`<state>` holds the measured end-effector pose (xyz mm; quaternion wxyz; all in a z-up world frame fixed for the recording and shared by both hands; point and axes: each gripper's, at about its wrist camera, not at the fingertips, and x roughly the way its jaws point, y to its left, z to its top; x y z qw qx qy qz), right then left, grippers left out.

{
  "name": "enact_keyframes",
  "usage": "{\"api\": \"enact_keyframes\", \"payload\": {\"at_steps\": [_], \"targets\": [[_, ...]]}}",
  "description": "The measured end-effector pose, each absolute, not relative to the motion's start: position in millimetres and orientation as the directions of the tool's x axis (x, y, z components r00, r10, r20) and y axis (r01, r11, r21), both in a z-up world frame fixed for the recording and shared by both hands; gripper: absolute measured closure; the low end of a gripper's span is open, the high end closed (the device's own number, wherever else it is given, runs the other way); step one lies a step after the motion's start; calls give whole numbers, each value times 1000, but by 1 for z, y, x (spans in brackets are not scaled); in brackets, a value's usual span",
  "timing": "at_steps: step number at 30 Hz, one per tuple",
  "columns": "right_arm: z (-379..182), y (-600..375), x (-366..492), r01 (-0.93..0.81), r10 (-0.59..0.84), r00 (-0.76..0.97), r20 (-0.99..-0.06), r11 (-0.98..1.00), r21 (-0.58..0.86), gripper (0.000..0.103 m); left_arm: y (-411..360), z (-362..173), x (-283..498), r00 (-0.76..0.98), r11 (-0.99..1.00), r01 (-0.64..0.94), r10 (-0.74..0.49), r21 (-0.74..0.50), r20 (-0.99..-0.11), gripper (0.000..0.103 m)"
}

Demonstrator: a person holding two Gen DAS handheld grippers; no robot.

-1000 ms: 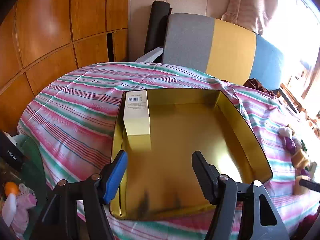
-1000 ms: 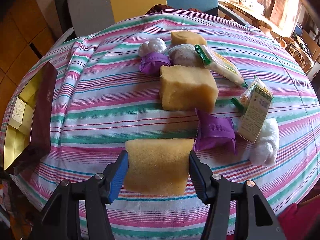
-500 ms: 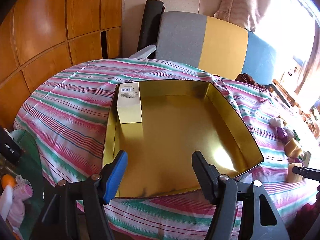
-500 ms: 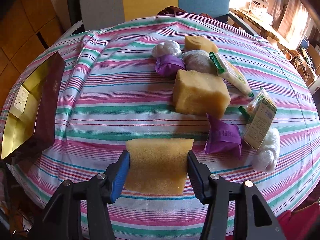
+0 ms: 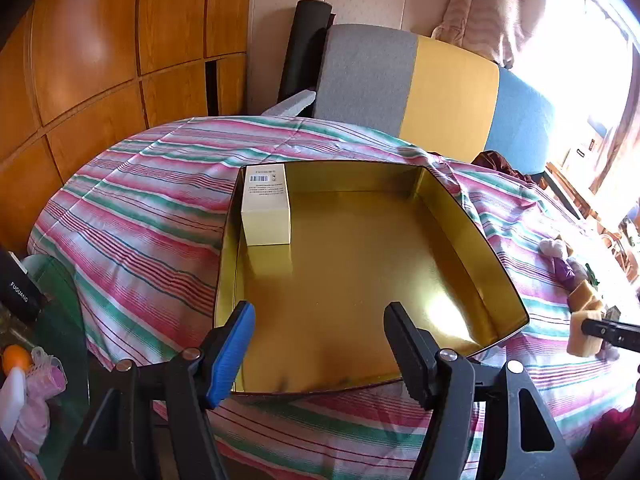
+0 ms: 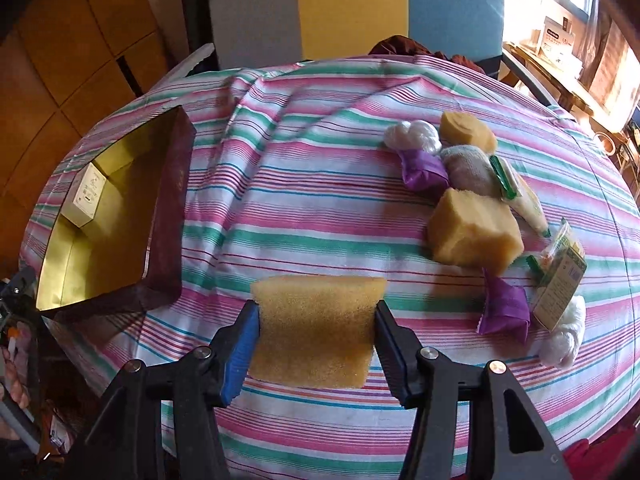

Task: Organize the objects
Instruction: 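Carry the yellow sponge into the gold tin and release it beside the white box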

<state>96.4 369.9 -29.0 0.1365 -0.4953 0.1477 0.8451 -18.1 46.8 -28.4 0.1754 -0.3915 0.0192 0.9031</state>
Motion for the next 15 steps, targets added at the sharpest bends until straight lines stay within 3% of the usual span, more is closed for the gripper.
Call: {"api": "enact_keyframes", "payload": {"at_steps": [15], "targets": [[-2,266,14,-86,-75,-539,-839,-986,144,47,31,-37,-24,-621,-948,-297,285,-117,-730,35]]}}
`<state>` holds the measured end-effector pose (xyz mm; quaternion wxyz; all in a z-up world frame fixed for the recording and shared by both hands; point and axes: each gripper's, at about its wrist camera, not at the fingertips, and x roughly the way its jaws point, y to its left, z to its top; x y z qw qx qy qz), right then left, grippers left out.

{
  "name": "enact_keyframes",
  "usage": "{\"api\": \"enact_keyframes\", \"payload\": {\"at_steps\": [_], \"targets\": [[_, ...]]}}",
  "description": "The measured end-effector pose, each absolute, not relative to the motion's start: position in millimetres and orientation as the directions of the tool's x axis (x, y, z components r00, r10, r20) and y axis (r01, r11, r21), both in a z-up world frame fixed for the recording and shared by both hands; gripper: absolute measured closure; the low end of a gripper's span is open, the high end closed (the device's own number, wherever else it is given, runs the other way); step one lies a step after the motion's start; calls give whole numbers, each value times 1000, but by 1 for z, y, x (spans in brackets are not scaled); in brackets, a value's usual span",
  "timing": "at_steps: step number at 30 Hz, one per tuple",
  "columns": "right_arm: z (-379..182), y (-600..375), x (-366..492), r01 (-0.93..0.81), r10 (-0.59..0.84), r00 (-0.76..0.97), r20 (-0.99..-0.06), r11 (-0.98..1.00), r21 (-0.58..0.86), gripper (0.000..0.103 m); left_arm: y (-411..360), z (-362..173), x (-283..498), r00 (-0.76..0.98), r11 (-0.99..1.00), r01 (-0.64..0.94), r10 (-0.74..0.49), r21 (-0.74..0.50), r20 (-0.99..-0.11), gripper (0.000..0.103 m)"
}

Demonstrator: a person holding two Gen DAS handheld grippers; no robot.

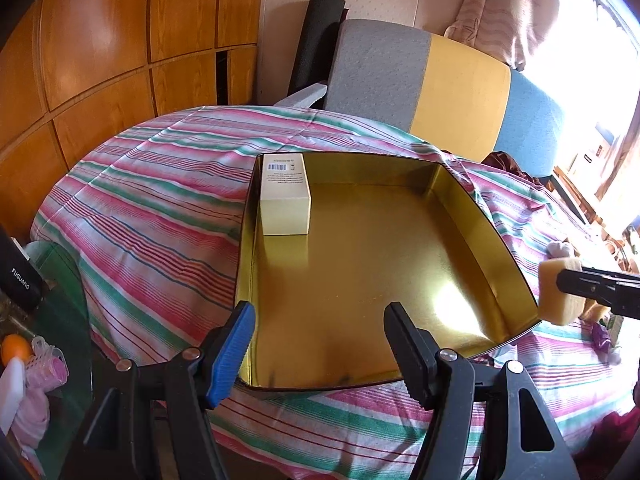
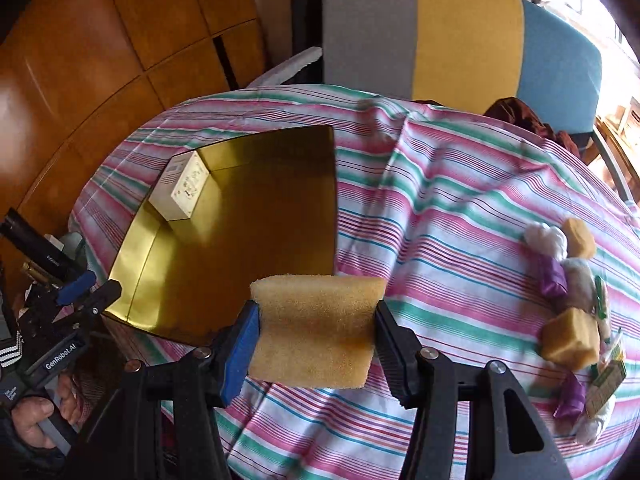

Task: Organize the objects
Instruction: 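Carry the yellow sponge into the gold tin and release it beside the white box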

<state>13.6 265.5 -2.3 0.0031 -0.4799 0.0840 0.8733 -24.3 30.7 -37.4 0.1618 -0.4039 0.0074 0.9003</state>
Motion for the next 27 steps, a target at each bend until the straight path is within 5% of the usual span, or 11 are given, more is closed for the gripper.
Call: {"api": "enact_keyframes", "payload": {"at_steps": [21,27], "targets": [[-62,147,-126,19,-264,-375,-889,-961,277,45,-38,-47,-37,-638,-978,-145,209,-151,-742,35],[-74,137,-158,-57,-409,-348,-844,-889,454,28,-45,-52,-39,-628,-979,-128,204,-158,-751,35]]}}
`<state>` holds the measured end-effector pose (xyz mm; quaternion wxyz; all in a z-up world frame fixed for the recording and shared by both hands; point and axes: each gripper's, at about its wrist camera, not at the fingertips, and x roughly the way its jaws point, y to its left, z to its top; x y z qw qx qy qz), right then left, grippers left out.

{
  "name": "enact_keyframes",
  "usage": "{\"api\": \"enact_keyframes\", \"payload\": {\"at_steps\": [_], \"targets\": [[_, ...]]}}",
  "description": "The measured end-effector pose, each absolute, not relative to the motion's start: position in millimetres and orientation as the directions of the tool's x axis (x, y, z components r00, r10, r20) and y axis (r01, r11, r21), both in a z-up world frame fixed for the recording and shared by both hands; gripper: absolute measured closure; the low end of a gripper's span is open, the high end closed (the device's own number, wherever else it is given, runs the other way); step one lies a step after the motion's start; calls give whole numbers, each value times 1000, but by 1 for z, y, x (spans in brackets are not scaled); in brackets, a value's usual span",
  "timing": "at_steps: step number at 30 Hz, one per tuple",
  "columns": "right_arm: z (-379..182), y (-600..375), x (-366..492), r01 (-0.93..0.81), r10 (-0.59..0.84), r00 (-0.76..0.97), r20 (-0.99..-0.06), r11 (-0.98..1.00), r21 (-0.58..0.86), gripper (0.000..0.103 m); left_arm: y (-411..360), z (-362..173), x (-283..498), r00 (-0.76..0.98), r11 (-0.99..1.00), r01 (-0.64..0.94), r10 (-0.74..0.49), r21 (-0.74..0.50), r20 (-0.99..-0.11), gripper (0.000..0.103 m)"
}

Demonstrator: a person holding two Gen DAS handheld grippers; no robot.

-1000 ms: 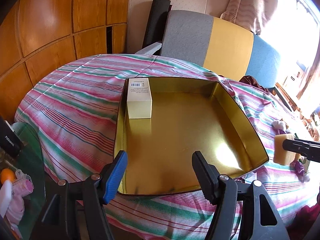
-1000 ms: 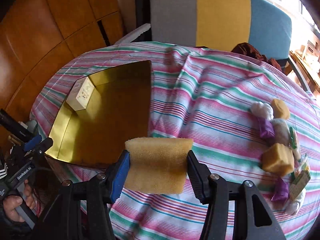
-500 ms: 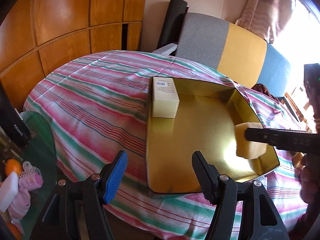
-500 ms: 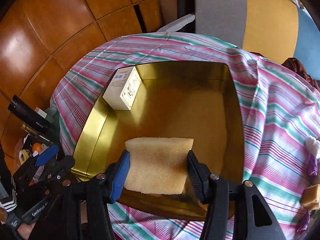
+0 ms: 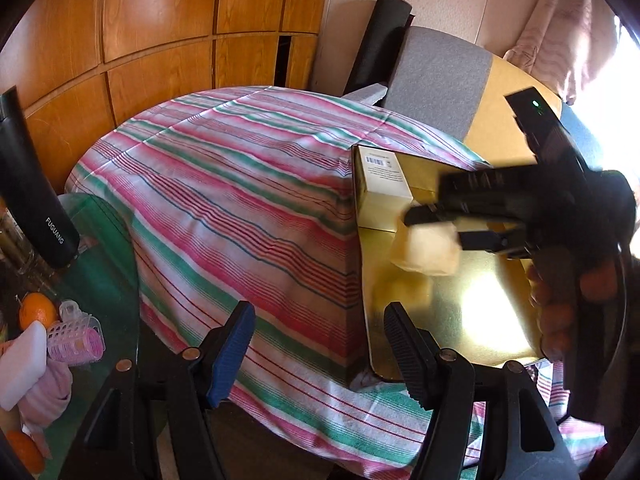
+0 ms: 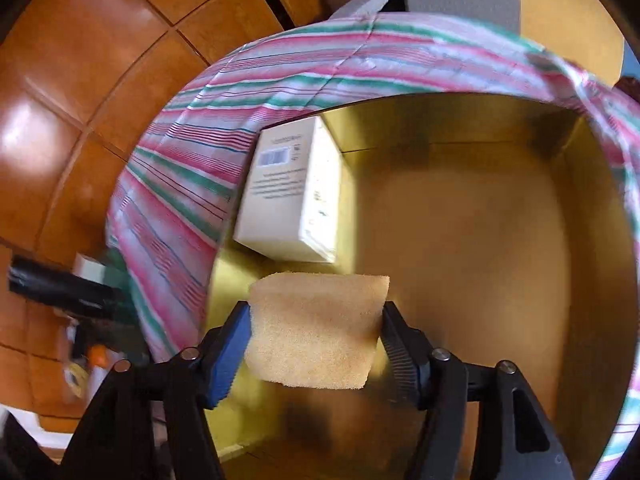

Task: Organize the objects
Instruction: 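Carry the yellow sponge into the gold tin and release it beside the white box, then move the left gripper to the second yellow sponge and grasp it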

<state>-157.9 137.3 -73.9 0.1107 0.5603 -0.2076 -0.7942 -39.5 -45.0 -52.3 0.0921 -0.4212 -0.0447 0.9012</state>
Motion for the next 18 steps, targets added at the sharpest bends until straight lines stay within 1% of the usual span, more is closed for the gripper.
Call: {"api": "enact_keyframes", "payload": {"at_steps": [1,2,5,10,18], "targets": [[-74,136,-159,-66,-424,-349,-836,-878,473,18,-46,-52,-40,-629,-979,-124,202,-160,-751,35],[-74,135,-159,-69,-436,-351,-829,-871,487,15,-48,-53,-40,-629,-980,-121,201,-160,-751,35],[-71,134,-155,-52,-458,-354,-815,-861,506,15,-50,-53,-41,-632,-980,-115,199,-164,-749,34],[-59,140,-143,-32,-440,-385,-811,-872,488,15,-48,-51,-39,-639,-979,-121,202,-163,-742,34],[-31,160,-108,8,-349,-484,-803,-919,394,15,-39,-38,-31,-664,-980,-146,200,-138,-721,30]]}}
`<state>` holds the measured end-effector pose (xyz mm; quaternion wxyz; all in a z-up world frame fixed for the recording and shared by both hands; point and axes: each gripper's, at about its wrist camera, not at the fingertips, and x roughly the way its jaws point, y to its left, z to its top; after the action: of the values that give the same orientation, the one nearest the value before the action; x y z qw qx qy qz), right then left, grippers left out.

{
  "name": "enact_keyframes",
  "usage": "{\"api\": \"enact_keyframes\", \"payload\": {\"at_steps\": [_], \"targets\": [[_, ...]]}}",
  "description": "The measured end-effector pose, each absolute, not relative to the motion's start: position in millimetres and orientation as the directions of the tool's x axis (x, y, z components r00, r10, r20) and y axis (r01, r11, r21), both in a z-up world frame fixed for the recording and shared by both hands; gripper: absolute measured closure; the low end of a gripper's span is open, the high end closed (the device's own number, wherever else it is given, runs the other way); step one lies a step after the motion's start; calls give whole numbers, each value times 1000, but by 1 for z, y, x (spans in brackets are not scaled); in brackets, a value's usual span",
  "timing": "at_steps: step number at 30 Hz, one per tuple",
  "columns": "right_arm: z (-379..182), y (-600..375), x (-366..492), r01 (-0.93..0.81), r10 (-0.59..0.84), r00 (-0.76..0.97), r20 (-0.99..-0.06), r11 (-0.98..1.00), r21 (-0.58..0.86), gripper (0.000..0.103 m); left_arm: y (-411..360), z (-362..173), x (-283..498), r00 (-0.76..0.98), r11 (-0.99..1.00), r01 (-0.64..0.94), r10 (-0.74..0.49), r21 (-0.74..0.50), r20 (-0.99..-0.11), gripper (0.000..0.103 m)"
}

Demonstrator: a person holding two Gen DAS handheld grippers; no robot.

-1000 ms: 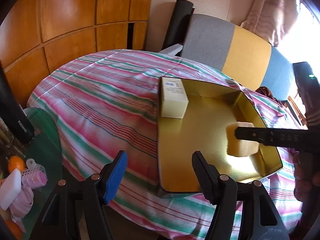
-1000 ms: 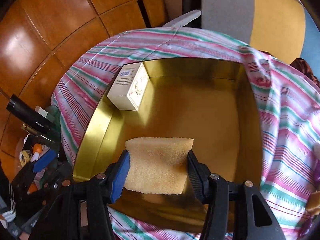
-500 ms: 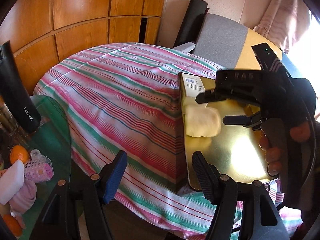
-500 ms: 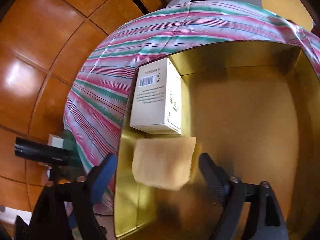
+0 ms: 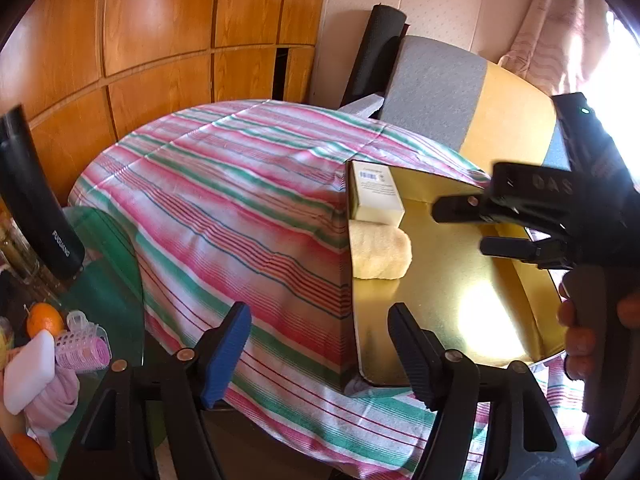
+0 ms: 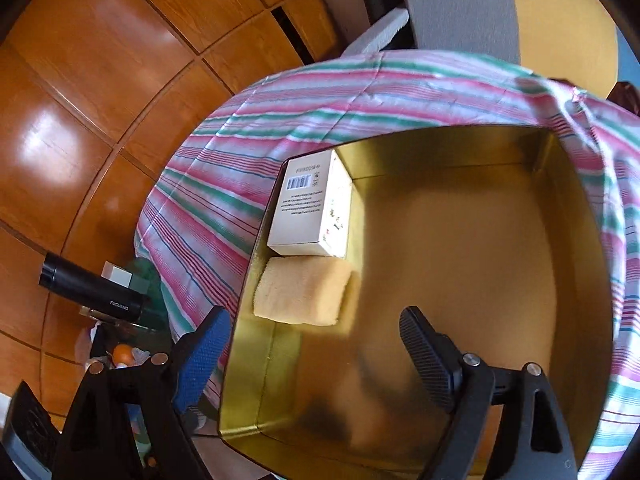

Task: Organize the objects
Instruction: 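Move the left gripper to the second yellow sponge and grasp it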

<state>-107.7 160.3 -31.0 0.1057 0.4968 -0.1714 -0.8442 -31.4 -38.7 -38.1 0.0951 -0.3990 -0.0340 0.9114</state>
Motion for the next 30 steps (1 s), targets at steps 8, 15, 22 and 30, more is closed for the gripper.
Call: {"api": "enact_keyframes", "payload": {"at_steps": [8,15,22,30], "targets": [[-14,204,-54,-32,-220,-568,-793,-957,289,15,-19,-25,-21,-676,-971,-211,231,-116,-700,30],[-8,274,-3,-158,-116,-607,-786,-952,262,15,13,-14,-13,-670,-950,-299,278,-92,-688,29],[3,382,64,-381,50,-634,-772,-889,255,15,60,-7,-6,-642,-906,-417,346,-66,-684,29],[15,518,172,-717,327,-602,-729,-624,312,15,132,5,8,-578,-807,-588,465,-53,-671,29]]}}
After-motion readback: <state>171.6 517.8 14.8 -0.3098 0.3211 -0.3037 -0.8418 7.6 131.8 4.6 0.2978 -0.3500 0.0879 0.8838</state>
